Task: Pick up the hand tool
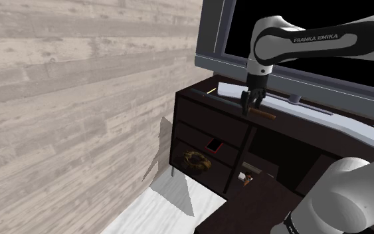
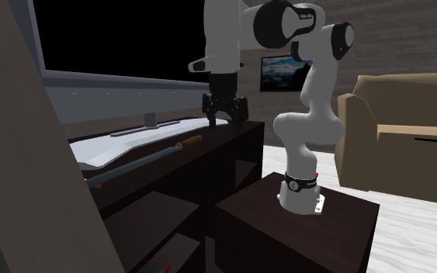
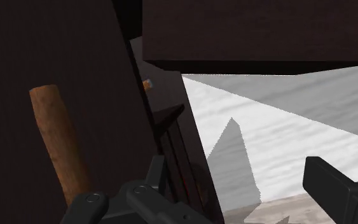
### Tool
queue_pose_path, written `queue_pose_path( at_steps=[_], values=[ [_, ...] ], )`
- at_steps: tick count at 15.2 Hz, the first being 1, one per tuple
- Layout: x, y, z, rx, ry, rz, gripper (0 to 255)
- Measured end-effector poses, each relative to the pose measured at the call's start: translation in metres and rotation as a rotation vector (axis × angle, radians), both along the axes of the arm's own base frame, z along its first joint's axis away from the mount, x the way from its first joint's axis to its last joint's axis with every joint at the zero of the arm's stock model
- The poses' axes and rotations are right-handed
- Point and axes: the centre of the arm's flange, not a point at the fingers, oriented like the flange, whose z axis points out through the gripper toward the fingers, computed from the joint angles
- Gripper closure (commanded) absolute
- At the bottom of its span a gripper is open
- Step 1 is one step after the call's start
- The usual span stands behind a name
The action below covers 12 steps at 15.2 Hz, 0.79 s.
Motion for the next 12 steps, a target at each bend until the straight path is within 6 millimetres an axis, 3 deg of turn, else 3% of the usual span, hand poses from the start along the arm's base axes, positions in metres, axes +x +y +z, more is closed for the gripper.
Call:
queue_pose_path(
  at_steps=[12],
  values=[
    [0.120,-0.077,-0.010,0.019,-0.087,0.231,0]
  ],
)
